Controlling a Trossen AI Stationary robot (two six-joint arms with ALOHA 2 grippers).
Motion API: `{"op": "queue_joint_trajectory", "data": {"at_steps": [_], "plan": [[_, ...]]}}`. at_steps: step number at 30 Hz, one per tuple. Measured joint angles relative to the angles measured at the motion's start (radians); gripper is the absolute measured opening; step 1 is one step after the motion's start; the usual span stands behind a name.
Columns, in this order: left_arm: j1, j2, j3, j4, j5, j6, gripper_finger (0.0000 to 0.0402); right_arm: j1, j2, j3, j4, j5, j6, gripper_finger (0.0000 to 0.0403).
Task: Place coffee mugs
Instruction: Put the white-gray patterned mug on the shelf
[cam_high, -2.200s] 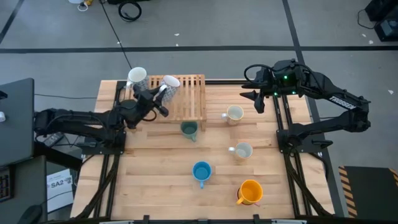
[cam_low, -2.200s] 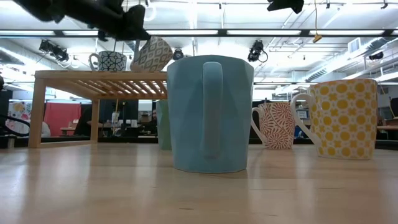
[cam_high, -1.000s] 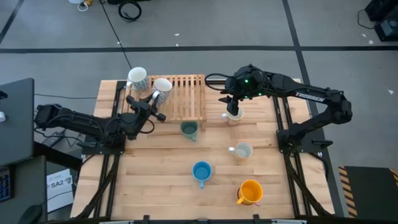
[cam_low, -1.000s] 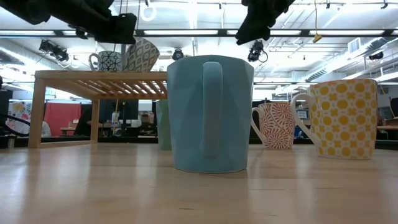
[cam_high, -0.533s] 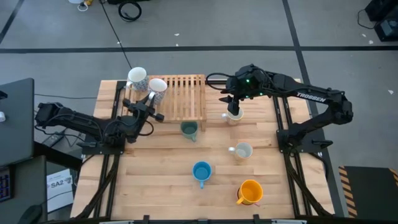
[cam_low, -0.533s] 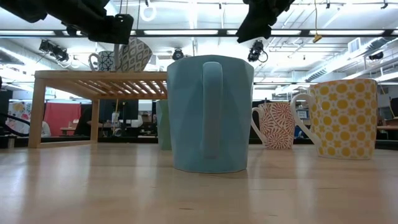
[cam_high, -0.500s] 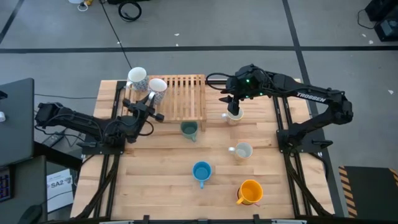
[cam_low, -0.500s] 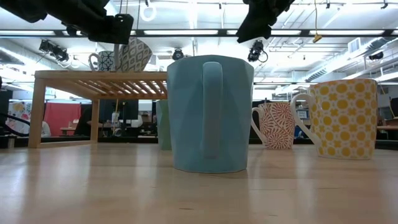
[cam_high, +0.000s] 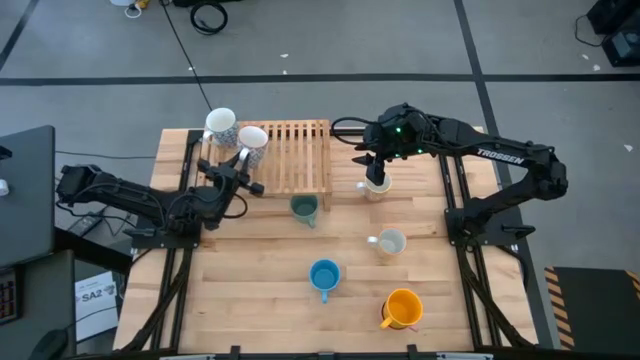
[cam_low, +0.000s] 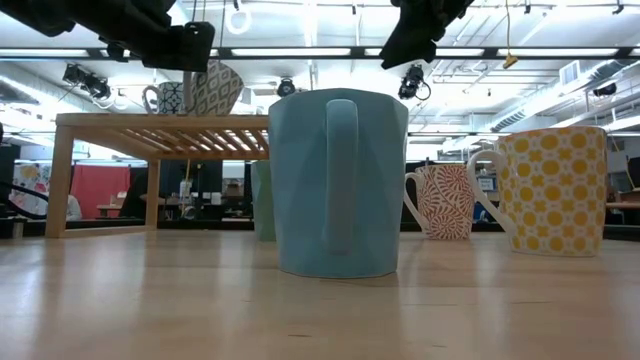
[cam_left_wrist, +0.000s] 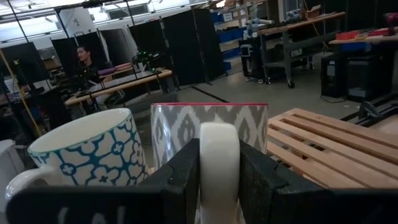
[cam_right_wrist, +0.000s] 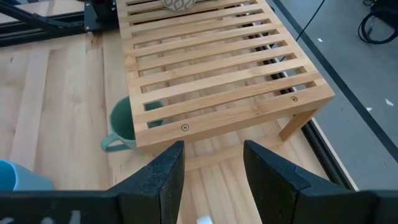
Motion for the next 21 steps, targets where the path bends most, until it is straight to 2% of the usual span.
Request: {"op": "queue_joint_trajectory", "data": {"at_steps": [17, 21], "plan": [[-0.026, 0.0, 0.0, -0.003, -0.004, 0.0, 0.0155, 0.0, 0.0, 0.0, 0.0, 0.0, 0.0, 0.017], [-0.064, 0.0, 0.0, -0.003, -0.055, 0.002, 0.0167, 0.0, 0.0, 0.0, 0.0, 0.0, 0.0, 0.017]]}}
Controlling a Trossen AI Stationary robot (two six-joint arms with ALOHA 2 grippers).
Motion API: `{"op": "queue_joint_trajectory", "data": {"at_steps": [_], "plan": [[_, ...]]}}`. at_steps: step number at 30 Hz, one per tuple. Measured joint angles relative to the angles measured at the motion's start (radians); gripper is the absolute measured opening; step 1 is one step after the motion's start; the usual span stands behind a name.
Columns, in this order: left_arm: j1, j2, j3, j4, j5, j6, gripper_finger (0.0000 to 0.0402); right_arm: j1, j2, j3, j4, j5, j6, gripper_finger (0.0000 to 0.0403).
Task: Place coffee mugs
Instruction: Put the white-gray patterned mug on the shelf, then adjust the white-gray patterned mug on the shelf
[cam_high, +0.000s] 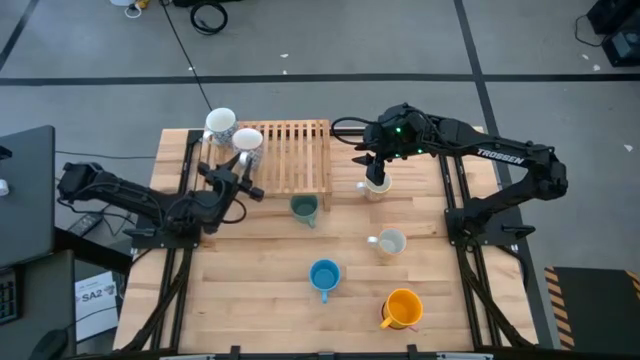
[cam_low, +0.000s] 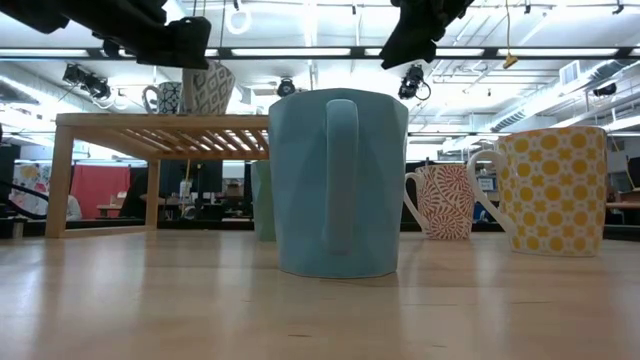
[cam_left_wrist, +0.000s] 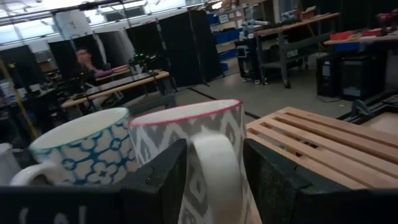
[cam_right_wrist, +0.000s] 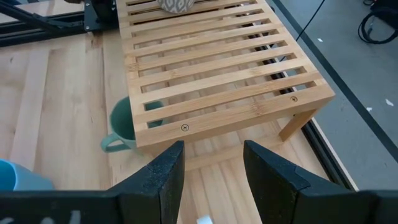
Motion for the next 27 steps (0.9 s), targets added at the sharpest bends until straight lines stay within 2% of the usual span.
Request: {"op": "queue_joint_trajectory", "data": {"at_steps": [6, 21, 24, 27], "plan": [[-0.053, 0.0, 0.0, 0.0, -0.096, 0.0, 0.0179, 0.0, 0.0, 0.0, 0.0, 0.0, 0.0, 0.017], [-0.187, 0.0, 0.007, 0.008, -0.101, 0.003, 0.0183, 0.0, 0.0, 0.0, 0.0, 0.0, 0.0, 0.017], [-0.206, 0.0, 0.05, 0.01, -0.107, 0.004, 0.0183, 0.0, 0.0, 0.0, 0.0, 0.0, 0.0, 0.017], [-0.21, 0.0, 0.13, 0.012, -0.077, 0.077, 0.0183, 0.0, 0.0, 0.0, 0.0, 0.0, 0.0, 0.017]]}}
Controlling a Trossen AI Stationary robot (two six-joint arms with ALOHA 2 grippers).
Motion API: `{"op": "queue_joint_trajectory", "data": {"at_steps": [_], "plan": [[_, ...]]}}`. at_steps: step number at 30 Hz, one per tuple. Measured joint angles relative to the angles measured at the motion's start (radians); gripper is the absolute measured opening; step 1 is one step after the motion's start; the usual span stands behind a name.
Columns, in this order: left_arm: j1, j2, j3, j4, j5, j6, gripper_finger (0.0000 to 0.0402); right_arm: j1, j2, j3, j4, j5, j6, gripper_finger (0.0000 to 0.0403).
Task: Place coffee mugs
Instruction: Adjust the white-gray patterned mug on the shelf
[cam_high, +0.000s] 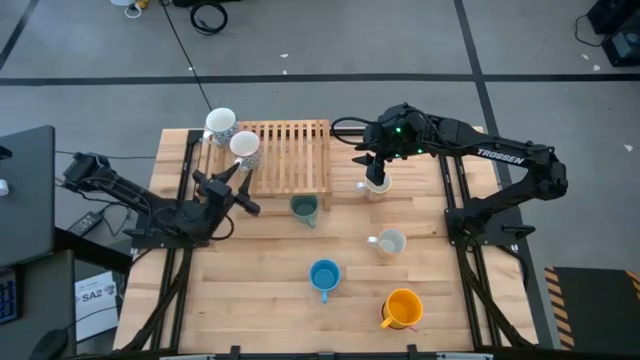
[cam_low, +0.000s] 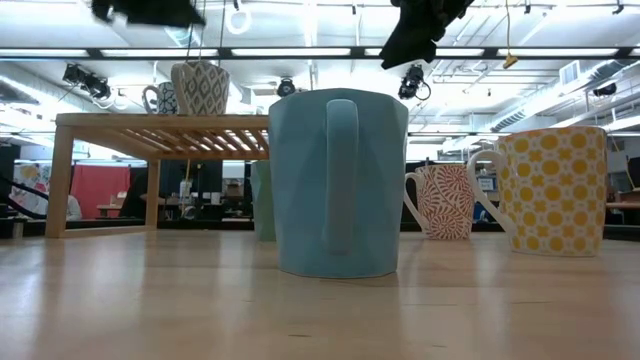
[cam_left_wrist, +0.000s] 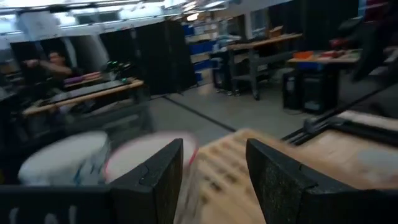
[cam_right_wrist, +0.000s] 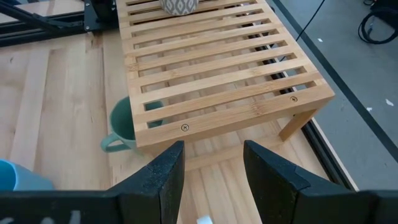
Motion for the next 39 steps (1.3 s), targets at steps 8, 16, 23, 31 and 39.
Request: {"op": "queue_joint_trajectory", "data": {"at_steps": [8, 16, 23, 31, 39], "plan": [[0.071, 0.0, 0.282, -0.026, 0.206, 0.181, 0.0183, 0.0, 0.0, 0.0, 0.0, 0.0, 0.0, 0.017], [0.206, 0.077, 0.584, -0.344, 0.27, 0.14, 0.0183, 0.0, 0.0, 0.0, 0.0, 0.0, 0.0, 0.017], [0.303, 0.21, 0.805, -0.696, 0.333, -0.017, 0.0183, 0.0, 0.0, 0.0, -0.001, -0.002, 0.0, 0.017], [0.432, 0.299, 0.95, -1.184, 0.763, -0.413, 0.0183, 0.0, 0.0, 0.0, -0.015, -0.002, 0.0, 0.017], [0.602, 0.34, 0.975, -1.47, 1.053, -0.615, 0.0183, 0.0, 0.0, 0.0, -0.017, -0.002, 0.0, 0.017]]}}
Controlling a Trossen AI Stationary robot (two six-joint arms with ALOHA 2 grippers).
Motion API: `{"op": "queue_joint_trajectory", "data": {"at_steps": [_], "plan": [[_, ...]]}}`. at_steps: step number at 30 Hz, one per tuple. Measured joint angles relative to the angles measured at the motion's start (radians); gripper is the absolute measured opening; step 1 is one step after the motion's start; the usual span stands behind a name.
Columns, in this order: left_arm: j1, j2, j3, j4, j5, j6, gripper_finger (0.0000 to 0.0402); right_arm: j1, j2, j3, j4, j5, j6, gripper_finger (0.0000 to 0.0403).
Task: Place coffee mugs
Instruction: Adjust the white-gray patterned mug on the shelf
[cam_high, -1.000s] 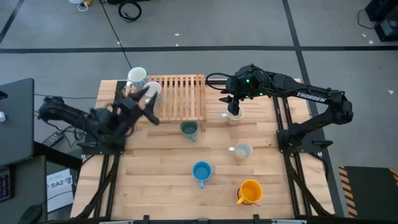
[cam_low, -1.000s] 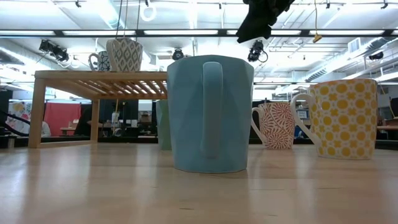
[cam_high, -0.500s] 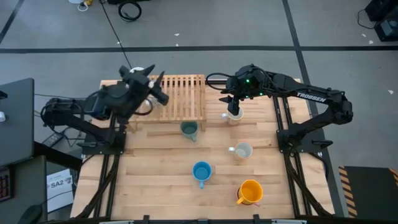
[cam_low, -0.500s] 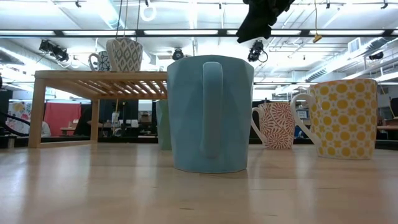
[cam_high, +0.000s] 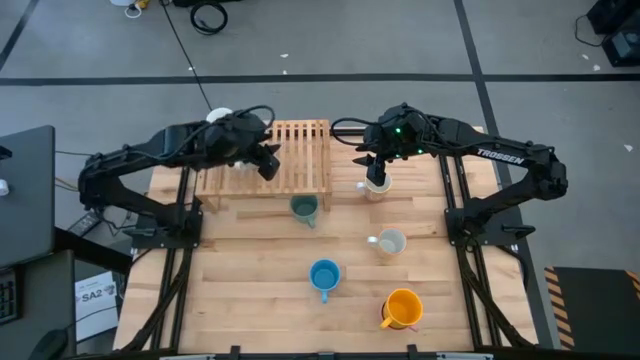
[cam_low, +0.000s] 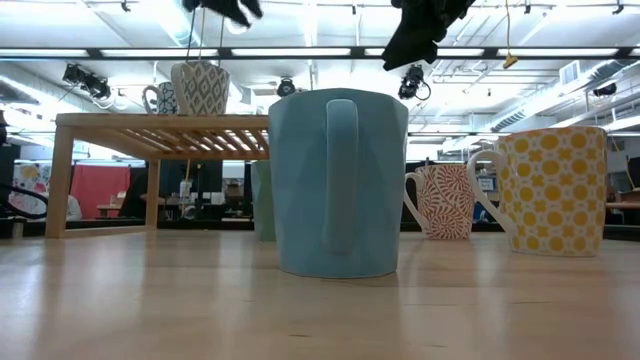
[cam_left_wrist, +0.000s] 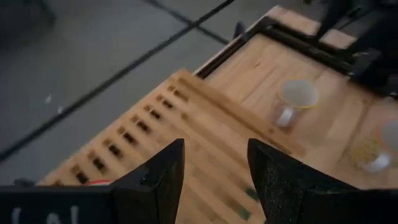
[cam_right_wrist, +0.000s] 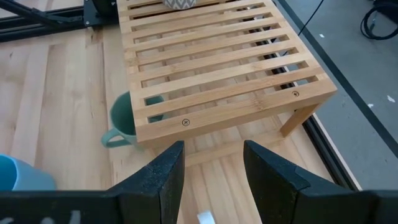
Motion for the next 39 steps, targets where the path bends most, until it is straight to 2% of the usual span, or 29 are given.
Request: {"op": "queue_joint_trajectory", "data": {"at_steps": [11, 17, 28, 39], "plan": [[0.138, 0.036, 0.002, -0.124, 0.155, -0.09, 0.0183, 0.0, 0.0, 0.0, -0.004, 0.0, 0.0, 0.017], [0.15, 0.059, 0.0, -0.23, 0.16, -0.095, 0.0183, 0.0, 0.0, 0.0, -0.005, 0.0, 0.0, 0.017], [0.15, 0.138, 0.0, -0.256, 0.151, -0.091, 0.0181, 0.0, 0.0, 0.0, -0.005, 0.0, 0.0, 0.017], [0.152, 0.145, 0.0, -0.272, 0.13, -0.09, 0.0115, 0.0, 0.0, 0.0, -0.005, 0.0, 0.0, 0.017]]}}
